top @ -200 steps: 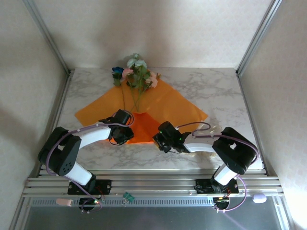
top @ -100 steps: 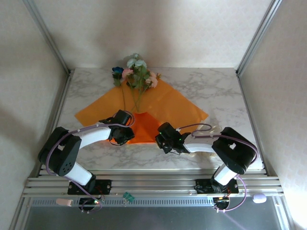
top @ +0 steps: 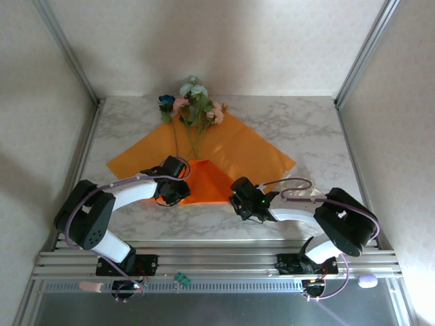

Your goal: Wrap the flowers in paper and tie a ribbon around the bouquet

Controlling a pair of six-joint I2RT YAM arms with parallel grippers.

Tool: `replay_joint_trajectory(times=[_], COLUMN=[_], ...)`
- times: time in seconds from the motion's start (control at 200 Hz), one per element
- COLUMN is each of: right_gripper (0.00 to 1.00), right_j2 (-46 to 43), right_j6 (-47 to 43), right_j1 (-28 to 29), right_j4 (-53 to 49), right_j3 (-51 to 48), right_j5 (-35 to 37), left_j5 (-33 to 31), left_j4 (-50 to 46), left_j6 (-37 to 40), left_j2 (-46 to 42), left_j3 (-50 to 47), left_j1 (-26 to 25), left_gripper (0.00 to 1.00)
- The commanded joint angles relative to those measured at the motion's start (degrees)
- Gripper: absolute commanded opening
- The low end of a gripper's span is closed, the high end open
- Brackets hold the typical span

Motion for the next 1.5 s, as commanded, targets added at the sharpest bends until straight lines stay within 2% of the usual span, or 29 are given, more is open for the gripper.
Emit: replay_joint_trajectory(times=[0.0, 0.125, 0.355, 0.465, 0.516, 0.611, 0.851, 1.016, 1.261, 1.326, 1.361, 1.406, 1.497], right_gripper=[0.13, 0.00, 0.00, 0.31, 0.35, 0.35, 0.26, 0.00, 0.00, 0.22, 0.29, 0.33, 0.33], right_j2=[0.8, 0.2, -3.5, -6.3, -7.4, -8.6, -7.1, -7.4, -11.4, -12.0, -12.3, -12.2, -11.9], right_j6=[-0.2, 0.9, -0.4, -1.9, -2.7, -3.8, -4.3, -4.2, -4.5, -5.0, -5.1, -5.0, -4.8], right_j1=[-1.5, -1.6, -1.6, -2.1, -2.6, -3.5, -5.2, -5.5, -5.9, -6.0, -6.1, -6.6, -7.3], right_j4=[-1.8, -1.1, -2.8, -5.7, -5.8, -5.5, -0.5, -0.3, -3.9, -6.4, -7.1, -6.9, -4.9], right_j3=[-1.4, -2.6, -2.5, -3.1, -3.9, -5.5, -7.7, -7.4, -7.7, -6.9, -6.8, -7.2, -8.1], right_j5=[4.1, 5.4, 7.1, 7.5, 7.5, 7.4, 7.6, 9.1, 11.2, 11.3, 11.3, 11.1, 10.8], left_j5=[-1.2, -1.4, -1.3, -1.4, -1.4, -1.4, -1.4, -1.7, -1.7, -1.7, -1.7, -1.7, -1.7], left_j4=[-2.5, -2.7, -2.6, -2.5, -2.5, -2.6, -2.8, -3.0, -3.0, -3.0, -3.0, -3.0, -3.0], left_j6=[0.4, 0.4, 0.4, 0.4, 0.3, 0.4, 0.5, 0.4, 0.2, 0.2, 0.1, 0.1, 0.0], left_j2=[0.6, 0.5, 0.6, 0.6, 0.6, 0.7, 0.9, 0.7, 0.6, 0.7, 0.7, 0.6, 0.6], left_j3=[-0.4, -0.4, -0.4, -0.4, -0.2, 0.0, 0.3, 0.3, 0.4, 0.4, 0.4, 0.4, 0.4], left_j1=[-0.6, -0.6, -0.6, -0.6, -0.6, -0.6, -0.8, -1.0, -1.1, -1.1, -1.1, -1.2, -1.2], left_gripper=[0.17, 0.16, 0.16, 0.16, 0.16, 0.16, 0.16, 0.15, 0.15, 0.15, 0.15, 0.15, 0.15])
